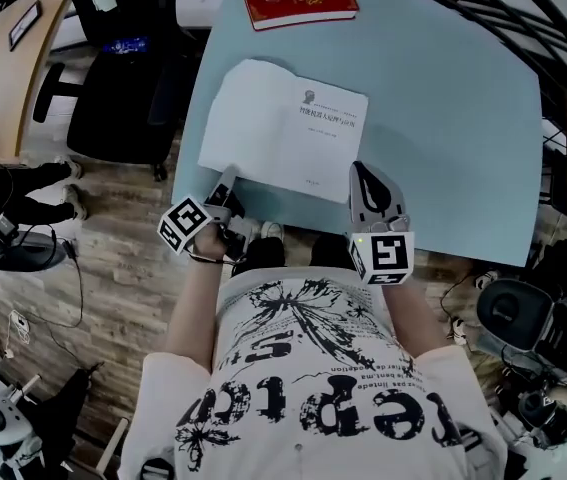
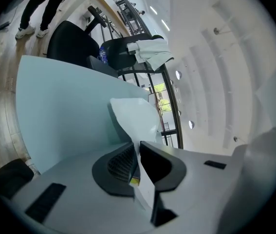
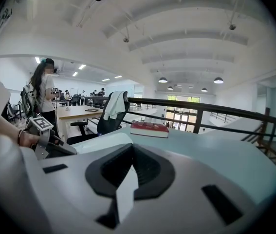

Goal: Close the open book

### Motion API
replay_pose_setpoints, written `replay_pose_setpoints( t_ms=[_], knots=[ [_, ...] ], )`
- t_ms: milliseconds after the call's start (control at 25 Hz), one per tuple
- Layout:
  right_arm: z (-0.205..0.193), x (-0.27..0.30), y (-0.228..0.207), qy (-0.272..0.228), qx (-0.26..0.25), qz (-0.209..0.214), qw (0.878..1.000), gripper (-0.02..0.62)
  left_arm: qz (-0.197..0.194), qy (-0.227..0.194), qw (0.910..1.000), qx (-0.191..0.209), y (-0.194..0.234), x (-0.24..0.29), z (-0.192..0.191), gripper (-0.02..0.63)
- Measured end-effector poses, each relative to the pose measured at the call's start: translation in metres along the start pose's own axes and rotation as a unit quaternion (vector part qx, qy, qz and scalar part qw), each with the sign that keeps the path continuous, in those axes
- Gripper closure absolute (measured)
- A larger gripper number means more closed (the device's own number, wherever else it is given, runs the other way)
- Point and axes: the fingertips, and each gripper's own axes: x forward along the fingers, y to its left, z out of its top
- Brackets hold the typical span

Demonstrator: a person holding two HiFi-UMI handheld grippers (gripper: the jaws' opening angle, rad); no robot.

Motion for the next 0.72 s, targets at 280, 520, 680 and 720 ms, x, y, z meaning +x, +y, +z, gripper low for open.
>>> replay_pose_setpoints(
  t_ms=[280,520,680,720],
  knots=[
    [-0.005,-0.011,0.001,-0.002,0.009,-0.019,1.000,0.584,-0.037,0.016,0.9984,0.038,-0.022,-0.009,-0.005,0.581],
    [-0.014,-0.025,0.005,0.000,0.019,-0.036,0.999,0.584,-0.080,0.053,0.9883,0.119,-0.054,-0.012,-0.022,0.586],
    [-0.017,-0.036,0.001,-0.002,0.025,-0.053,0.998,0.584,-0.100,0.089,0.9711,0.198,-0.074,-0.010,-0.042,0.586],
    [-0.017,-0.039,-0.001,-0.003,0.026,-0.059,0.998,0.584,-0.104,0.097,0.9655,0.218,-0.078,-0.009,-0.048,0.586]
  ],
)
